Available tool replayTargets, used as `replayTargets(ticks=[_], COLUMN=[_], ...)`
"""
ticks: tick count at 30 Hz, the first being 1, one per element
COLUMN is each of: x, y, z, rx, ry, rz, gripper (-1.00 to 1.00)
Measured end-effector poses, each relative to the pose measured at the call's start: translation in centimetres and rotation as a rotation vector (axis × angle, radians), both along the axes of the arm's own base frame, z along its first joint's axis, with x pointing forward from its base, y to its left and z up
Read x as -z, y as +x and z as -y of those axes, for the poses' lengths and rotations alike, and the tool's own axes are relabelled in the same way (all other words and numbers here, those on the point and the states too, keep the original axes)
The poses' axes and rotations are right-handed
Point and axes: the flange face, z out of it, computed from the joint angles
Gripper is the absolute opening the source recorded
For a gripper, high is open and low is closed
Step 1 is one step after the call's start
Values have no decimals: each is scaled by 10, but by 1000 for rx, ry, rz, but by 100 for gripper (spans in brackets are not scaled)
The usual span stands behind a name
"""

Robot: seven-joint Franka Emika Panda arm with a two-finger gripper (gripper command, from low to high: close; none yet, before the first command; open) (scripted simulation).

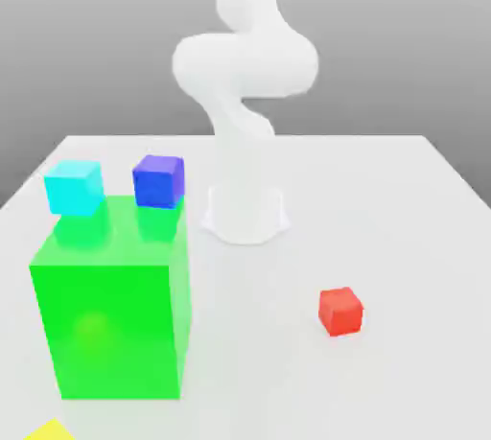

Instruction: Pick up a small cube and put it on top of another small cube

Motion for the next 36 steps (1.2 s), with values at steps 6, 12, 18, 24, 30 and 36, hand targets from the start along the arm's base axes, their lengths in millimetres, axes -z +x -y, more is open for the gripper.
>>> replayTargets(ticks=[6,12,18,24,30,36], x=[149,300,453,515,530,511], y=[39,16,-67,-82,-84,-82], z=[-53,-103,-131,-133,-133,-134], rx=[-84,-158,-223,-236,-235,-237], ry=[20,-12,-111,-123,-124,-124], rz=[-217,-439,-680,-716,-716,-715], gripper=[0,0,0,0,-100,-100])
